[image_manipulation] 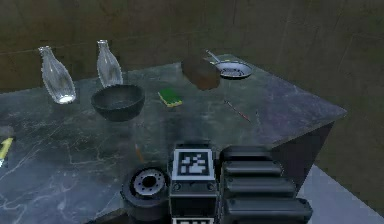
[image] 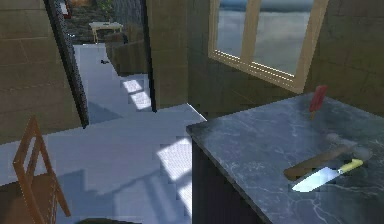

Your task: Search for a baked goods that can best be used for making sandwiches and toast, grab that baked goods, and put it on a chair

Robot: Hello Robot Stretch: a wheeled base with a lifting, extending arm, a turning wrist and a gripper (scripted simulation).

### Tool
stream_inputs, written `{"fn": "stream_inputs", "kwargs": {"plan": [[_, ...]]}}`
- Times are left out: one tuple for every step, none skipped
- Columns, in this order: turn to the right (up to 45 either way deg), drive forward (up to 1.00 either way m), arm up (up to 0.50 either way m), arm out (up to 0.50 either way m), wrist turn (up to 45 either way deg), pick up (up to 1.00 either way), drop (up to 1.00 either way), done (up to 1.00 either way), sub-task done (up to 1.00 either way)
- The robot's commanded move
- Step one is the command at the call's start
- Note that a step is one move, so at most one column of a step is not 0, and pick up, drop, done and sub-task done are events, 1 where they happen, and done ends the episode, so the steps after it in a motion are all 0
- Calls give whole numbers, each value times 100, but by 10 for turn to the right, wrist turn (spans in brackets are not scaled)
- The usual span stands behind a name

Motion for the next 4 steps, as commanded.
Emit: {"fn": "stream_inputs", "kwargs": {"plan": [[-450, 0, 0, 0, 0, 0, 0, 0, 0], [-450, 0, 0, 0, 0, 0, 0, 0, 0], [-240, 0, 0, 0, 0, 0, 0, 0, 0], [0, 15, 0, 0, 0, 0, 0, 0, 0]]}}
